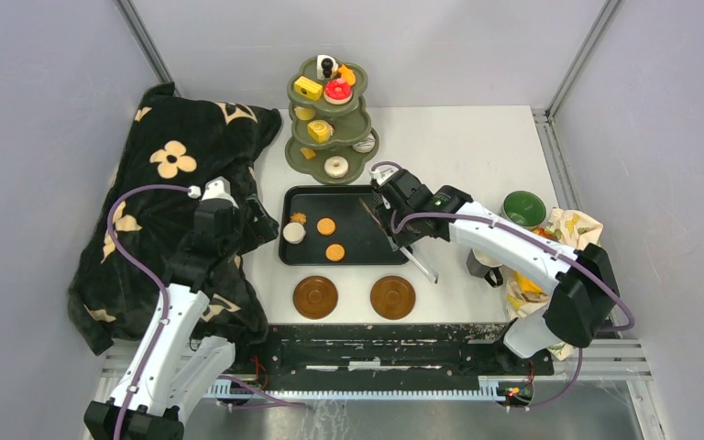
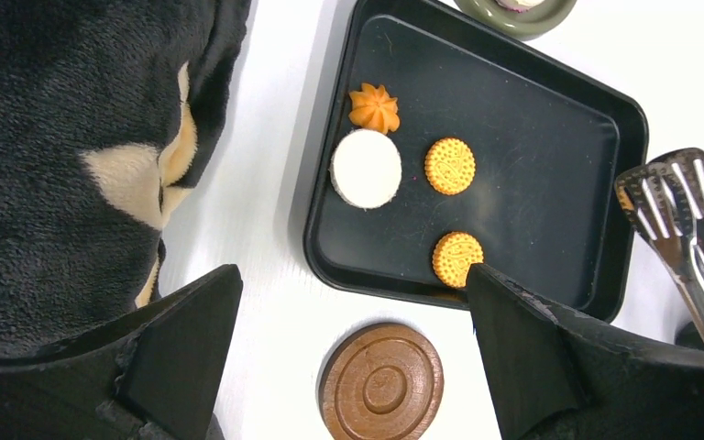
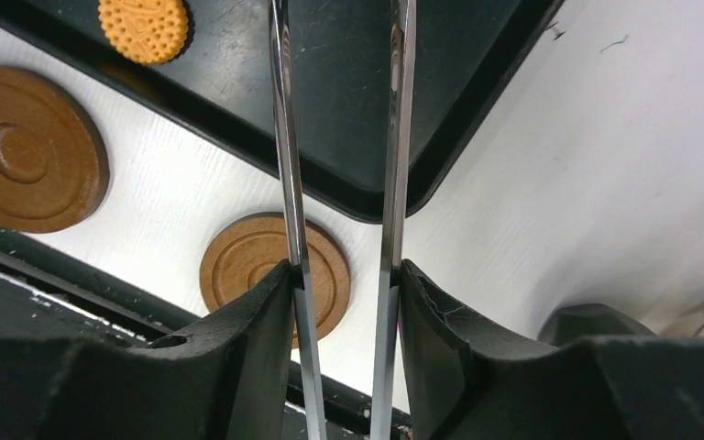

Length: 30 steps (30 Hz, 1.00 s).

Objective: Serve the afternoon tea

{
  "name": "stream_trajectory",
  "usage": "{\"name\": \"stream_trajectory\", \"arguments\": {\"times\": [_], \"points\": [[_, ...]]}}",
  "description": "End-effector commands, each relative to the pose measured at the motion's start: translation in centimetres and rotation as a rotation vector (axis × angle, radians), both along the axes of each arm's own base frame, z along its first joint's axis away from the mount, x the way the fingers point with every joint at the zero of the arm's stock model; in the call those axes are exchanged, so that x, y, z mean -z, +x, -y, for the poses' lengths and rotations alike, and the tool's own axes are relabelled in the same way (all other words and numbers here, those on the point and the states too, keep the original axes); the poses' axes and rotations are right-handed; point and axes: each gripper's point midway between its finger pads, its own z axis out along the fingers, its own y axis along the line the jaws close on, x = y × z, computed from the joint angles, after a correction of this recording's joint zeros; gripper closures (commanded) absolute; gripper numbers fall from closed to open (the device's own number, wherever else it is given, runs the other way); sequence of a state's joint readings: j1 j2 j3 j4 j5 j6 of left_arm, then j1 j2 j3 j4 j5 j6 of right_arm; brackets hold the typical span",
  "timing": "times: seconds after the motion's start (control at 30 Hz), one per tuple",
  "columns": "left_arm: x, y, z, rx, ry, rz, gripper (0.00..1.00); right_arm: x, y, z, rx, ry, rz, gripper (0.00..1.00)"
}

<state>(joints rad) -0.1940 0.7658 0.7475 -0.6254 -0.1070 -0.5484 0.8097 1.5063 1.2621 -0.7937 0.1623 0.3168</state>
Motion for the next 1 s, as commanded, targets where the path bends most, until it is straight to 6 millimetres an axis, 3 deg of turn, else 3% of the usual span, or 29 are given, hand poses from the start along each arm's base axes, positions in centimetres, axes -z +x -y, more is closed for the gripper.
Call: {"name": "stream_trajectory", "arguments": {"times": [0.0,0.3,0.53,0.67,0.87,0.97], "points": [[-2.7,1.0,0.7,0.060,0.007,0.094,0.01,-1.0,-0.6,-1.6,-0.011,0.114,-0.023,0.53],[-2.7,0.8,1.4,0.095,-0.020,0.100,0.01,-1.2,-0.7,-4.1,-0.090,0.171,-0.075,0.53],[-2.3,0.6,2.1,0.129,-0.026,0.082,0.01,-1.1,-3.1,-7.5,-0.221,0.320,-0.203,0.53],[-2.6,0.5,1.5,0.104,-0.006,0.101,0.01,-0.3,-3.5,-6.7,-0.219,0.283,-0.219,0.52],[-1.3,0.6,1.7,0.105,-0.015,0.061,0.01,1.0,-4.1,-5.7,-0.233,0.147,-0.200,0.52],[-2.1,0.7,1.6,0.093,-0.022,0.096,0.01,2.0,-4.3,-6.0,-0.229,0.094,-0.202,0.52]]}}
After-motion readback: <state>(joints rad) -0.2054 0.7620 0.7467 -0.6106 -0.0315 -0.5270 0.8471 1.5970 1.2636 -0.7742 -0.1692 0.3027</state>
